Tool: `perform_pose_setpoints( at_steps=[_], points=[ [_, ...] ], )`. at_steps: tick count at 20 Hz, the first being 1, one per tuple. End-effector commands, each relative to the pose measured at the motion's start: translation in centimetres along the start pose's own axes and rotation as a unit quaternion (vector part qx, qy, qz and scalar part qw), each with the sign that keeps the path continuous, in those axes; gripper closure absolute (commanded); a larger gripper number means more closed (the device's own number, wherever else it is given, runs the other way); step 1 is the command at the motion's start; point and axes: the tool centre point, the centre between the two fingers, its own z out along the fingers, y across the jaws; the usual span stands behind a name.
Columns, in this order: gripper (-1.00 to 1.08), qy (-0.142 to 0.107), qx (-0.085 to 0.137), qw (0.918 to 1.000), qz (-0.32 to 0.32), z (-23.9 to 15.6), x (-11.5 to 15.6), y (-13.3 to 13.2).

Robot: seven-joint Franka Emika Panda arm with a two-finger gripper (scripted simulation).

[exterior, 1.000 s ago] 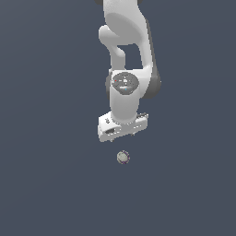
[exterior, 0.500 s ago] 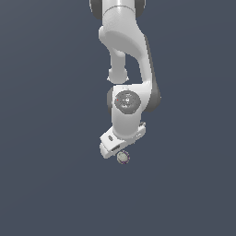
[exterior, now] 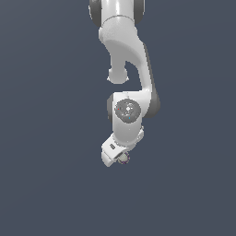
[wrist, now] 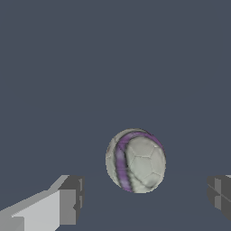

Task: Pick up the object and move it to a goal position.

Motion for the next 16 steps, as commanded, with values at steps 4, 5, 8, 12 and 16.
perform_pose_setpoints(
  at_steps=[4,5,8,12,16],
  points=[
    [-0.92,0.0,0.0,1.0,-0.004,0.2,0.1,0.1],
    [-0.92,0.0,0.0,1.0,-0.004,0.3,0.1,0.1],
    [-0.92,0.0,0.0,1.0,-0.004,1.2,0.1,0.1],
    [-0.92,0.0,0.0,1.0,-0.005,3.4,0.0,0.0],
    [-0.92,0.0,0.0,1.0,-0.006,5.0,0.0,0.0]
  ],
)
